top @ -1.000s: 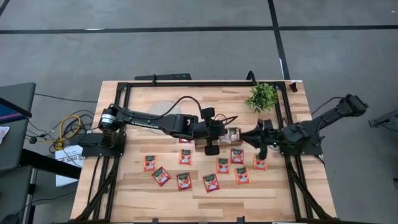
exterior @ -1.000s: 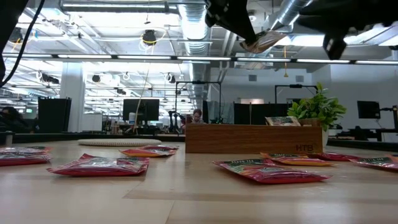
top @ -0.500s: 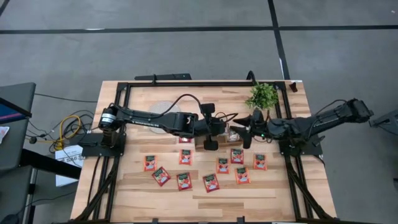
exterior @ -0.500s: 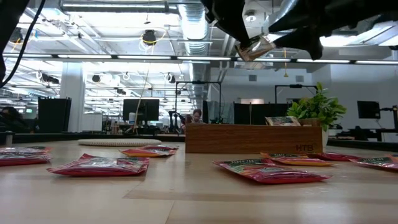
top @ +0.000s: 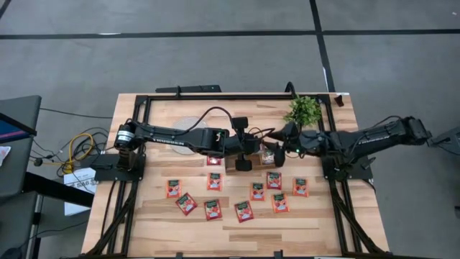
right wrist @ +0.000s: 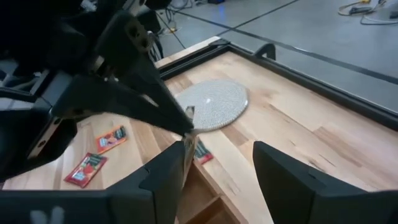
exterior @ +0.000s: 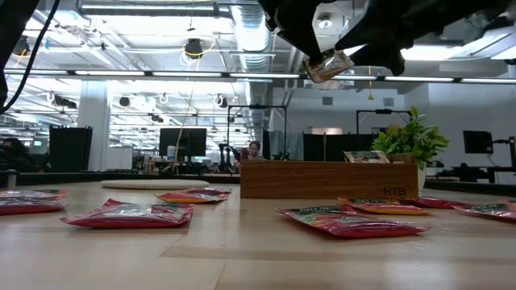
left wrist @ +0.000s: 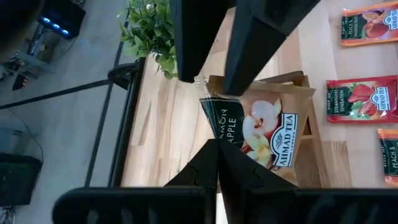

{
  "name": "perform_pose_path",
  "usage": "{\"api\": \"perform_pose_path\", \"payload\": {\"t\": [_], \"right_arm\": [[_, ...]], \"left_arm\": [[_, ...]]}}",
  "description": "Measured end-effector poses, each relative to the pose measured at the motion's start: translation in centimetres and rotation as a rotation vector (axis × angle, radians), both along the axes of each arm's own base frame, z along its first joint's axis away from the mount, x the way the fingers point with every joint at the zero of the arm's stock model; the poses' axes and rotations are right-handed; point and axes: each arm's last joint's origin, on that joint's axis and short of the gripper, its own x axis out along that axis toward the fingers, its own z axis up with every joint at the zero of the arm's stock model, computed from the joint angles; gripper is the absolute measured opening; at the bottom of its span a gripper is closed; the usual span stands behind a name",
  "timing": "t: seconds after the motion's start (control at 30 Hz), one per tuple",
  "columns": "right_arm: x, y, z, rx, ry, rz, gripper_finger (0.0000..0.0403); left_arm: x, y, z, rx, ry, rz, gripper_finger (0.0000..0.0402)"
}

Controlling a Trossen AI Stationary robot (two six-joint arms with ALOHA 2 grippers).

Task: Pick & Place Tea
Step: Put the yellow tea bag into the right section of the wooden organizer

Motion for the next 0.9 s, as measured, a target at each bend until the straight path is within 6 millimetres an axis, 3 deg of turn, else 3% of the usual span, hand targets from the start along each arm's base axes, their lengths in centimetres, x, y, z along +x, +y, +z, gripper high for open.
{"api": "perform_pose_path", "payload": {"t": [0.9], "right_arm": [[0.80, -0.70, -0.25, 0.073, -0.015, 0.087, 0.0104]], "left_arm": [[0.28, -0.02, 0.31, -0.007, -0.045, -0.004, 0.0000]]}}
